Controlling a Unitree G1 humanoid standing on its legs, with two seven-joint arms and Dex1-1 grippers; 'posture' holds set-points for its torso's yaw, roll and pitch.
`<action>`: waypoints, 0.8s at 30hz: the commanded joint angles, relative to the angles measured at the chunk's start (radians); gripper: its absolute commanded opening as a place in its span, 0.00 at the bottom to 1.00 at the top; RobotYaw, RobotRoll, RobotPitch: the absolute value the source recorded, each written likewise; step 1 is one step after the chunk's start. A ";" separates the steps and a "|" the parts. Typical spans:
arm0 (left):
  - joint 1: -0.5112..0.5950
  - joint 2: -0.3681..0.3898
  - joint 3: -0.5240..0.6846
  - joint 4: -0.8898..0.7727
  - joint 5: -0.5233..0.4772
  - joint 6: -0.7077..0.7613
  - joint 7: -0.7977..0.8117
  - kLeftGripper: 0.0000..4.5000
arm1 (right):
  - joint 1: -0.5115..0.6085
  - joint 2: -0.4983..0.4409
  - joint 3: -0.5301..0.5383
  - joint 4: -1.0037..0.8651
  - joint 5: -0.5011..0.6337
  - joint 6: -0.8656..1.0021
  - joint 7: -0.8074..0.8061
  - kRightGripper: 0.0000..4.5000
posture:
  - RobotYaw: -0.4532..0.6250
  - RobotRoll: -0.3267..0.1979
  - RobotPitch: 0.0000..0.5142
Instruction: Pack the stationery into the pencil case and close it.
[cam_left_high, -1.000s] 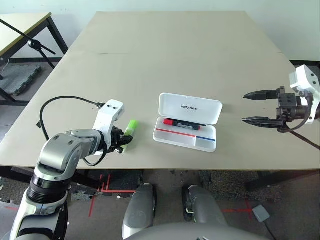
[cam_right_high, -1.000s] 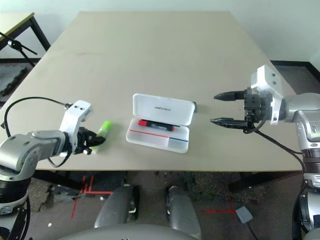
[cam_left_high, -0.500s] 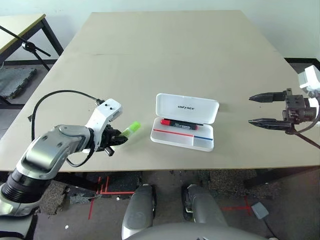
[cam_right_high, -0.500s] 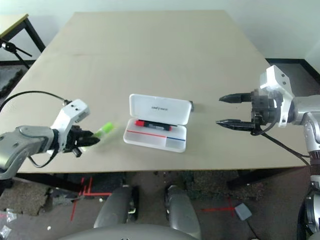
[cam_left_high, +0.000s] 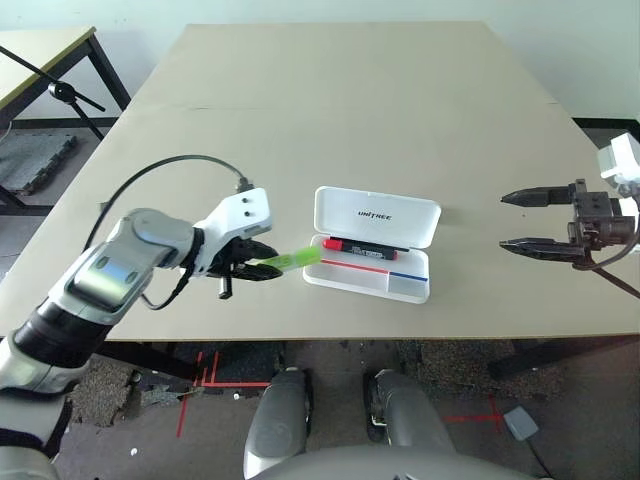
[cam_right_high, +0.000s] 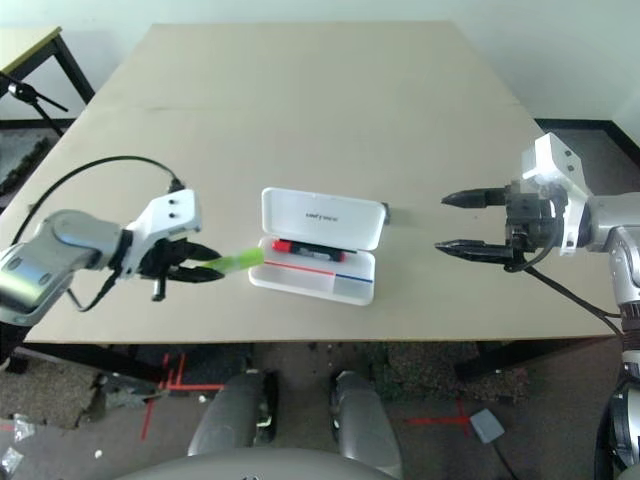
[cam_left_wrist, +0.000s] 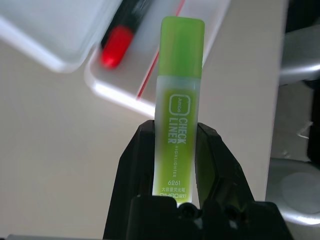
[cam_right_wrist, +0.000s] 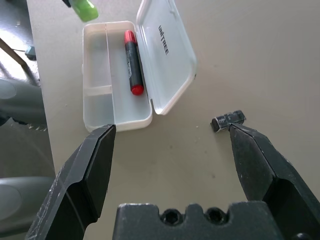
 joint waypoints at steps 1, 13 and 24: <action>-0.072 -0.035 -0.071 0.088 0.080 -0.074 -0.061 0.24 | 0.026 -0.008 -0.024 -0.036 0.010 0.012 -0.019 1.00 | 0.62 0.62 0.20; -0.182 -0.184 -0.140 0.225 0.176 -0.145 -0.147 0.24 | 0.092 -0.013 -0.065 -0.114 0.037 0.045 -0.062 1.00 | 0.58 0.62 0.19; -0.189 -0.259 -0.150 0.260 0.218 -0.160 -0.159 0.24 | 0.081 -0.006 -0.058 -0.112 0.037 0.041 -0.076 1.00 | 0.57 0.62 0.18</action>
